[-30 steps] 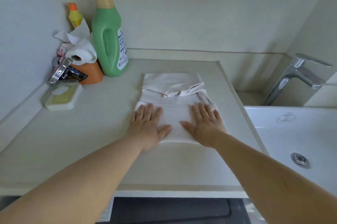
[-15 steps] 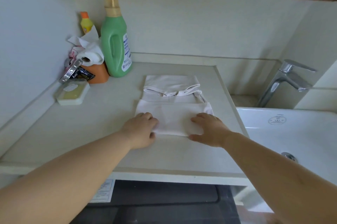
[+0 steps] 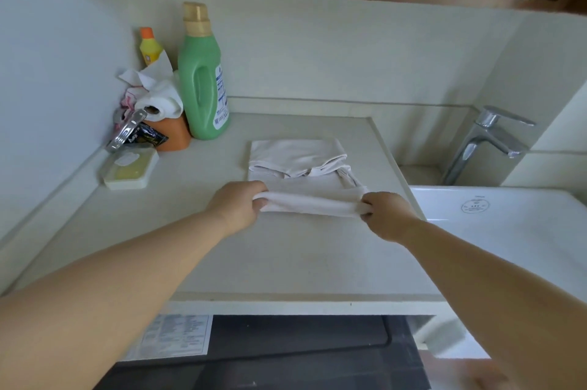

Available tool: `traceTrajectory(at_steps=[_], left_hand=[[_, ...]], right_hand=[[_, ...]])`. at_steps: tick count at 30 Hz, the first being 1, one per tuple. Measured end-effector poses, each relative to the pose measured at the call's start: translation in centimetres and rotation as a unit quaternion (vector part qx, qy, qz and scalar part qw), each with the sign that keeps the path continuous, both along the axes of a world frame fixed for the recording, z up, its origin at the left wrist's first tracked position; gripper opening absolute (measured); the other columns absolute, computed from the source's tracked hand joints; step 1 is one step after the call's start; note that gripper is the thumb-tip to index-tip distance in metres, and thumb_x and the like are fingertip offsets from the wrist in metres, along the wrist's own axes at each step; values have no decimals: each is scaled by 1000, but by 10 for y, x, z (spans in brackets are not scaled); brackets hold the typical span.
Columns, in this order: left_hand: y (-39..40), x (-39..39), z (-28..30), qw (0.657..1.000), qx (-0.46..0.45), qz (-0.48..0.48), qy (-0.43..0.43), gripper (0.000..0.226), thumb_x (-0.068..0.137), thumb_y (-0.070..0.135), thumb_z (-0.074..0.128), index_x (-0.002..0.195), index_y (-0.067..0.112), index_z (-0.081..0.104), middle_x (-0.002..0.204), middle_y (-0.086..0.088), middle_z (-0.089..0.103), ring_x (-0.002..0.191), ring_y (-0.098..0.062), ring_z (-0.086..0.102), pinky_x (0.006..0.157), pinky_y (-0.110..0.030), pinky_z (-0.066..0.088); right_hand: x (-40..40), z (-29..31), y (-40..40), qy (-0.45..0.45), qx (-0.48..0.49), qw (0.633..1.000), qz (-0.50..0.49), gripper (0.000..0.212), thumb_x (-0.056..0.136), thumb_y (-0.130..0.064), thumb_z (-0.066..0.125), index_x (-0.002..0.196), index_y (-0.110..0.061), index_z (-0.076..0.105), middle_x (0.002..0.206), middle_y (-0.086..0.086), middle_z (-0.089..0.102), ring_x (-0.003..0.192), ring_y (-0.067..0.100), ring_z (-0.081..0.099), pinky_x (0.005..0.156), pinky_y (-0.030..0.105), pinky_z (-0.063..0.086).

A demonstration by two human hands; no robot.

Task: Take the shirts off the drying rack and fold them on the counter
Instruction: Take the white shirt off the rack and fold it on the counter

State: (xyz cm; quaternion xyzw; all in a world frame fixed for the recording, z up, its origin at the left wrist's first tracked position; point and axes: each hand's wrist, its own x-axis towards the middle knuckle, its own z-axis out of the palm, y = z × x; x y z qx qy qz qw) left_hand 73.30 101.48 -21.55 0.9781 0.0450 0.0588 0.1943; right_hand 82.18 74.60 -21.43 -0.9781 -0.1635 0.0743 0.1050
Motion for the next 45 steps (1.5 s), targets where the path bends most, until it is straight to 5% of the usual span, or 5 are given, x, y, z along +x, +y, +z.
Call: traceTrajectory(at_steps=[7,11,28,37,45], left_hand=[[38,5,50,917,-389,69,-51,23,80,30,75,91,11,68,86,-6,70,77,-21,62,71,-32,46],[33,20,23,849,-498,162,-66,27,82,37,70,88,11,67,95,-13,71,88,-31,66,77,-39,50],[17,113,-42,946,-96,311,14,29,100,19,36,116,-4,47,118,-28,57,112,-41,53,86,-37,40],[34,100,-37,903,-220,369,19,29,100,20,35,114,-2,48,118,-27,54,107,-40,53,88,-39,42],[6,95,-14,977,82,190,-51,60,93,31,47,147,18,25,156,-11,15,140,-30,20,112,-41,20]], right_hand=[[8,55,-11,149,510,840,-107,11,80,-7,72,90,-7,68,99,14,69,96,29,64,94,40,49],[18,32,8,89,472,863,-156,13,90,-31,62,88,-18,62,103,9,67,101,30,63,96,48,49],[130,-31,61,53,160,968,-186,52,104,-35,23,126,2,52,127,23,56,120,36,50,96,35,38],[133,-18,66,-20,166,975,-150,42,102,-36,27,107,-5,55,108,17,62,94,33,56,74,33,39],[113,-10,87,-80,145,986,-10,58,99,-45,37,149,-18,25,151,10,29,139,29,26,110,41,27]])
